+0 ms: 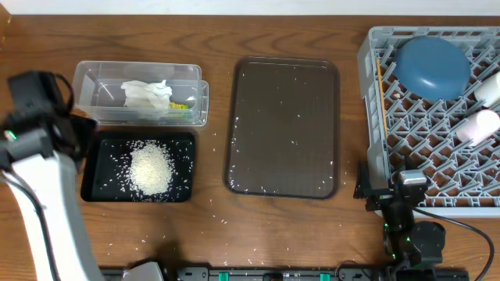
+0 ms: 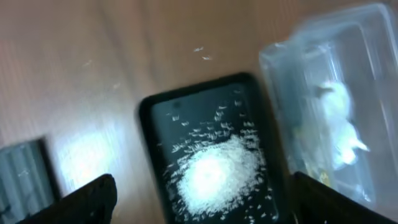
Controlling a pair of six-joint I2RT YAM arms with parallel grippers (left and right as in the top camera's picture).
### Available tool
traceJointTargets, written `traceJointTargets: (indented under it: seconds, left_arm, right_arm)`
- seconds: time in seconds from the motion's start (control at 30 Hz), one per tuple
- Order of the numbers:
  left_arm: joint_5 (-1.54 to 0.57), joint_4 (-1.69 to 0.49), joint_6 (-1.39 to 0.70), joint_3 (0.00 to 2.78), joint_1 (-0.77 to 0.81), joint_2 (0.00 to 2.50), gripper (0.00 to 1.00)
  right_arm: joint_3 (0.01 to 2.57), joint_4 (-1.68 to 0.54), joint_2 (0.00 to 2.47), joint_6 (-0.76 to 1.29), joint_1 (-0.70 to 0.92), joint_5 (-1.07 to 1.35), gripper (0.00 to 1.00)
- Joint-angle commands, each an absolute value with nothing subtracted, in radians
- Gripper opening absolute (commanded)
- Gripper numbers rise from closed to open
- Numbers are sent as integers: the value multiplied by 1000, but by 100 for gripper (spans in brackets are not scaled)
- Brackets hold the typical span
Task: Sort waste into correct bins and load items into the dishwasher rack
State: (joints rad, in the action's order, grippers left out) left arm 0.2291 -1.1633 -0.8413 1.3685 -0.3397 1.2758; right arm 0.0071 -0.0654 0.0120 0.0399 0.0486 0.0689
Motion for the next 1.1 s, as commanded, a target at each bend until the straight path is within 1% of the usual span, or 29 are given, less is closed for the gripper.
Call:
traceJointTargets:
  seconds: [0.0, 0.1, 0.2, 0.3, 0.47, 0.6, 0.67, 0.83, 1.07]
  left_arm:
    - [194, -1015, -640, 1171, -270, 1140, 90]
    - [162, -807, -532, 986, -195, 1012, 90]
    - [168, -638, -505, 809, -136, 875, 90]
    - [158, -625, -530, 698, -120, 742, 90]
    - [114, -645, -615, 613, -121, 535, 90]
    - [105, -645, -599, 593, -120, 455, 90]
    - [80, -622, -526, 566, -113, 431, 90]
    - [-18, -410, -339, 416, -91, 329, 90]
    - [-20, -108, -337, 188, -46, 187, 90]
  right_arm:
    - [6, -71, 5, 28, 39, 57, 99]
    - [6, -71, 5, 28, 39, 57, 99]
    - [6, -71, 5, 28, 39, 57, 99]
    - [6, -71, 5, 28, 39, 57, 99]
    - [6, -71, 5, 28, 39, 57, 99]
    - [6, -71, 5, 28, 39, 57, 99]
    - [6, -71, 5, 28, 39, 57, 99]
    - [6, -71, 5, 28, 39, 57, 99]
    - [6, -71, 5, 28, 39, 57, 99]
